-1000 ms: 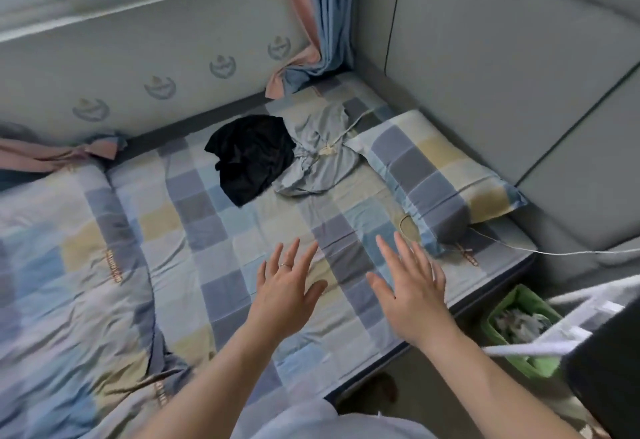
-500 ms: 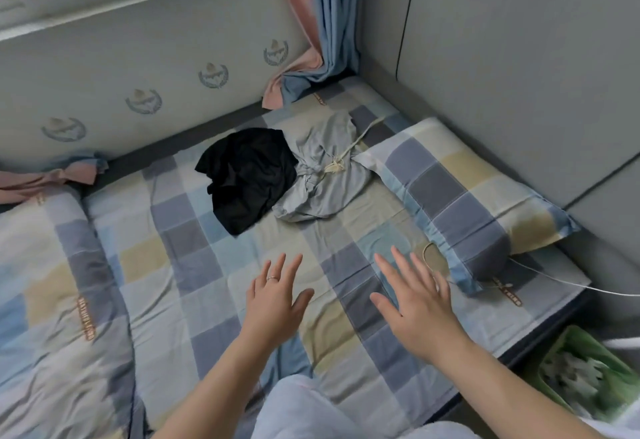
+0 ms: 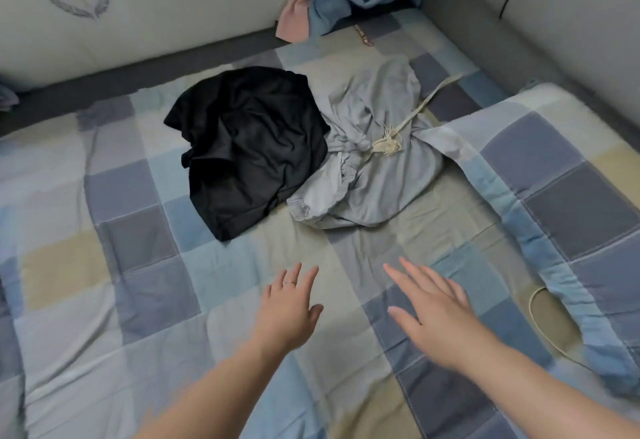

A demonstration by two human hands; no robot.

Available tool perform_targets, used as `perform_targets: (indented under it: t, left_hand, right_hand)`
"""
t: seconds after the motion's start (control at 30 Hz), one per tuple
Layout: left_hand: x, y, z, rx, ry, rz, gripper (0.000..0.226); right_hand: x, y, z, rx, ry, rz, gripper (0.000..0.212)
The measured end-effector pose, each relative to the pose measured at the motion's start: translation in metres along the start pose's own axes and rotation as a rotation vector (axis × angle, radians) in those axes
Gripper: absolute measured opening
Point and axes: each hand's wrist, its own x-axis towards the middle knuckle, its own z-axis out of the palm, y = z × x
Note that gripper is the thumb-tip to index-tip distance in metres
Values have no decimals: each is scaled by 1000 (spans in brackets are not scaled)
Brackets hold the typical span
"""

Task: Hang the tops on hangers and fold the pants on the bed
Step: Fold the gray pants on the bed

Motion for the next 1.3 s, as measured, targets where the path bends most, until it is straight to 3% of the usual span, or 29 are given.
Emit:
perform_targets:
  t: [0.17, 0.3, 0.43, 0.57, 0.67, 0.87, 1.0, 1.17, 1.3]
  left_hand:
    - [137, -9, 9, -52, 243, 71, 64]
    - [198, -17, 24, -159, 262, -38, 48]
    - [212, -32, 36, -149, 273, 0, 46]
    - [211, -34, 36, -131, 293, 7, 51]
    - [212, -33, 39, -135, 288, -8, 49]
    - [218, -33, 25, -179, 195, -38, 49]
    - [204, -27, 29, -197, 153, -35, 47]
    - [114, -17, 73, -304, 100, 42, 38]
    - [16, -10, 120, -417, 37, 3, 41]
  right_hand:
    - [145, 16, 32, 106, 99, -50, 66]
    - [237, 17, 42, 130, 164, -111, 70]
    - [297, 5, 48, 57, 105, -150, 74]
    - [320, -12, 61, 56, 153, -100, 49]
    - [320, -13, 67, 33, 185, -76, 33]
    - [296, 2, 60, 76, 97, -44, 24]
    - [237, 19, 99, 60, 85, -16, 24]
    - [150, 33, 138, 50, 22, 38, 19]
    - [69, 29, 171, 59, -73, 63, 21]
